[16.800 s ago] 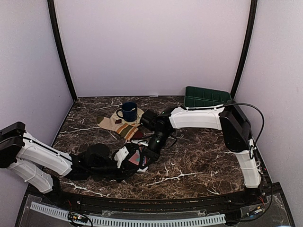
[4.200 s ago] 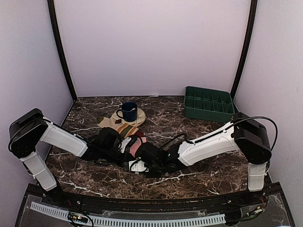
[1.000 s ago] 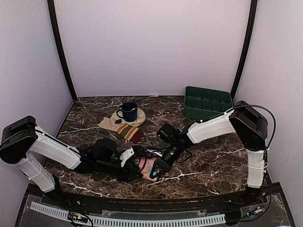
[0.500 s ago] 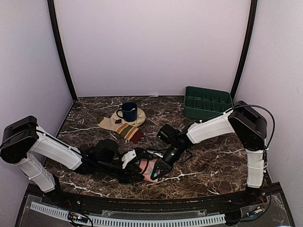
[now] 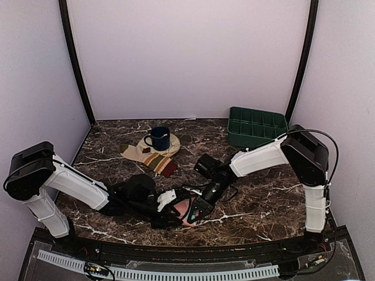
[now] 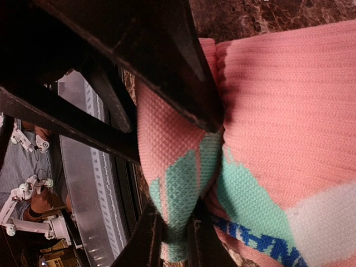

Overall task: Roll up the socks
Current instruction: Roll the sock at the center of the board.

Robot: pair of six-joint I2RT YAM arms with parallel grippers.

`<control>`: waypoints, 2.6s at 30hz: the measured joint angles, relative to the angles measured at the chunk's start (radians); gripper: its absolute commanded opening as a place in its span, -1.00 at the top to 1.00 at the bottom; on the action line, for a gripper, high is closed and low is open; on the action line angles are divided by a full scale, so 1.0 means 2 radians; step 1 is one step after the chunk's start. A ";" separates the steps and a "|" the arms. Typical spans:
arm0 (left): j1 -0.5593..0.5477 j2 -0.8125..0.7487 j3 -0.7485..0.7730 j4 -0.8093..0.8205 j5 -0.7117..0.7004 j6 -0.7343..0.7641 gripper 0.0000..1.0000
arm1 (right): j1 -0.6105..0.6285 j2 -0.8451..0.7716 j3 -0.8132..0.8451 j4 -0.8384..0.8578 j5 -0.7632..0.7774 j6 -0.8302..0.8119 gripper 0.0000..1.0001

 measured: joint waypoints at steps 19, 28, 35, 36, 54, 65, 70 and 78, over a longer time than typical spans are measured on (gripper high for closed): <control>-0.009 0.012 0.039 -0.069 -0.009 0.001 0.97 | -0.002 0.003 0.007 -0.012 0.014 0.005 0.55; -0.008 0.024 0.051 -0.075 0.008 -0.012 0.98 | -0.007 -0.019 -0.026 0.024 0.025 0.039 0.39; -0.008 0.028 0.060 -0.084 0.019 -0.017 1.00 | -0.024 -0.053 -0.083 0.068 0.030 0.070 0.37; -0.008 0.029 0.061 -0.085 0.020 -0.018 1.00 | -0.026 -0.057 -0.091 0.076 0.031 0.075 0.37; 0.009 0.062 0.096 -0.114 0.091 -0.034 1.00 | -0.052 -0.180 -0.212 0.175 0.122 0.144 0.35; 0.045 0.096 0.132 -0.151 0.162 -0.046 1.00 | 0.006 -0.307 -0.277 0.188 0.300 0.140 0.35; 0.057 0.117 0.157 -0.180 0.199 -0.049 1.00 | 0.072 -0.331 -0.284 0.186 0.399 0.126 0.33; 0.073 0.152 0.196 -0.226 0.254 -0.051 1.00 | 0.179 -0.331 -0.275 0.168 0.538 0.084 0.21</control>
